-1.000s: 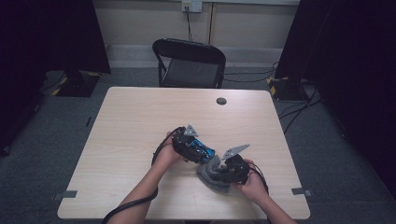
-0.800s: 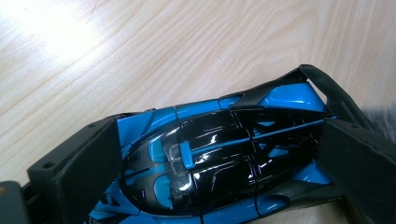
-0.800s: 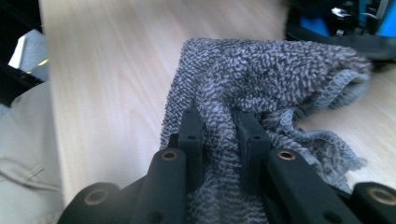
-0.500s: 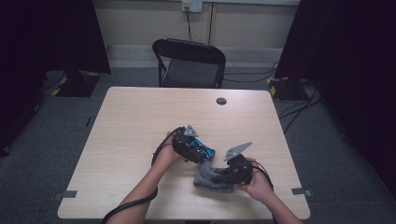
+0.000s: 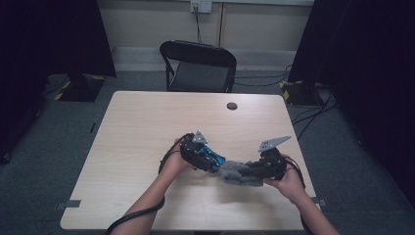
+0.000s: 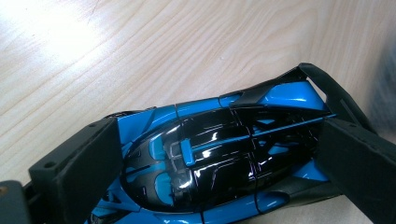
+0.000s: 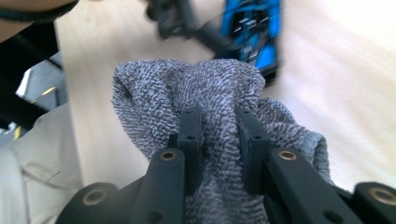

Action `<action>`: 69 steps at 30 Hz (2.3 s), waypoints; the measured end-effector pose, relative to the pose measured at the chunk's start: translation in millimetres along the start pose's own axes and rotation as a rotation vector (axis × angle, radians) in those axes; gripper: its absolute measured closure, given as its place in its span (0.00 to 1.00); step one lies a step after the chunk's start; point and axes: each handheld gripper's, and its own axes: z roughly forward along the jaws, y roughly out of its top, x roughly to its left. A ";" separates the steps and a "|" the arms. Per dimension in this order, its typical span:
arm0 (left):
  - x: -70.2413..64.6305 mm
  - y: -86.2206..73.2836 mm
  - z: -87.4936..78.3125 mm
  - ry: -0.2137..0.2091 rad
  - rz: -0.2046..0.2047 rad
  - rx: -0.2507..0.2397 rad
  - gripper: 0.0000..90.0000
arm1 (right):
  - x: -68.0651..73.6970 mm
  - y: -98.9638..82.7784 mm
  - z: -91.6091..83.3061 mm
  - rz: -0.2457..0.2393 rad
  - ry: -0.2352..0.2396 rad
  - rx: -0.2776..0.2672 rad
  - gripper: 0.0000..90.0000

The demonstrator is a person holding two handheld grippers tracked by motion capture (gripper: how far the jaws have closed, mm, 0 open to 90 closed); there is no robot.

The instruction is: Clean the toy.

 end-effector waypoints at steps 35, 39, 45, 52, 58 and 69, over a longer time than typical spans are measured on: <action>-1.1 -3.0 0.4 -0.006 0.003 -0.025 0.00 | -74.5 73.4 128.3 0.214 -0.401 -0.082 0.80; -1.1 -4.2 0.3 -0.006 0.003 -0.036 0.00 | -69.7 76.5 138.6 0.210 -0.377 -0.084 0.59; -1.4 -4.7 0.3 -0.005 0.002 -0.040 0.00 | -64.1 76.2 123.0 0.169 -0.386 -0.107 0.47; -1.2 -5.3 0.4 -0.007 0.003 -0.044 0.00 | -75.4 67.0 114.5 0.127 -0.387 -0.051 0.46; -0.9 -5.6 0.1 -0.008 0.007 -0.043 0.01 | -73.2 57.7 130.8 0.046 -0.398 -0.006 0.47; -1.6 -5.5 0.4 -0.005 0.001 -0.045 0.00 | -62.0 63.7 138.8 0.129 -0.361 -0.009 0.85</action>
